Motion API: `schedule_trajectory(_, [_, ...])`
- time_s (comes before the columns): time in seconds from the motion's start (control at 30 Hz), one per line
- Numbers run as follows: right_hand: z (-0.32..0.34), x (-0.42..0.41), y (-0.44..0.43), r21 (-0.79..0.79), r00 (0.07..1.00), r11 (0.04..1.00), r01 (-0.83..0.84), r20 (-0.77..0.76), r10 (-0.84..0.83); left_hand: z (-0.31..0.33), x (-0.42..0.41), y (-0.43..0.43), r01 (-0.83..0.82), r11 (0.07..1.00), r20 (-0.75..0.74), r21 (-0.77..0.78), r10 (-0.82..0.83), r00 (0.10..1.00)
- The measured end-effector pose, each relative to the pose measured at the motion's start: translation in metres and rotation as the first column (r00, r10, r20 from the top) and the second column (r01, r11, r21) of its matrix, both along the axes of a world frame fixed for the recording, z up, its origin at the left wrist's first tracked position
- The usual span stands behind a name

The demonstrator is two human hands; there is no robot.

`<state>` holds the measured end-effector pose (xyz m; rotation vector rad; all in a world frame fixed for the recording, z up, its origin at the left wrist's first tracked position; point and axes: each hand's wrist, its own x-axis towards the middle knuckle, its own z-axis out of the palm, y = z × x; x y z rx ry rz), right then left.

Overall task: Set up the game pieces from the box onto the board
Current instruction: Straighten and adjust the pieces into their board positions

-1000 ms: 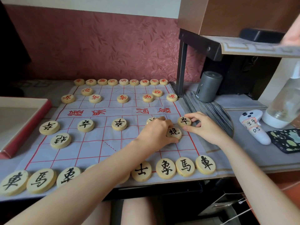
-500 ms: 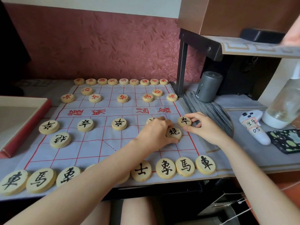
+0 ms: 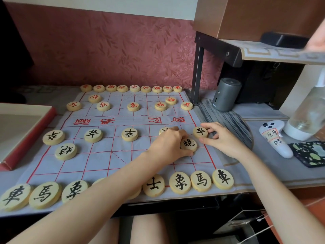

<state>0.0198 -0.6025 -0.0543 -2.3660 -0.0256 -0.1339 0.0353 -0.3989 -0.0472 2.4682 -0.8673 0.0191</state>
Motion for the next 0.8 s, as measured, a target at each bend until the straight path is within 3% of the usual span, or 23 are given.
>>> schedule_trajectory(0.17, [0.003, 0.002, 0.01, -0.146, 0.989, 0.989, 0.023, 0.151, -0.001, -0.001, -0.001, 0.008, -0.009, 0.994, 0.031, -0.113, 0.013, 0.999])
schedule_trajectory(0.33, [0.018, 0.007, 0.041, -0.186, 0.972, 0.977, -0.103, 0.188, 0.138, 0.011, 0.017, 0.043, -0.117, 0.976, 0.087, -0.182, 0.135, 0.987])
schedule_trajectory(0.57, [0.025, 0.01, 0.059, -0.167, 0.969, 0.963, -0.213, 0.093, 0.23, 0.032, 0.005, 0.07, -0.011, 0.971, 0.153, -0.24, 0.049, 0.987])
schedule_trajectory(0.8, [0.033, -0.015, 0.041, -0.162, 0.963, 0.949, -0.269, -0.078, 0.259, 0.026, 0.017, 0.109, -0.147, 0.976, 0.157, -0.159, 0.172, 0.973])
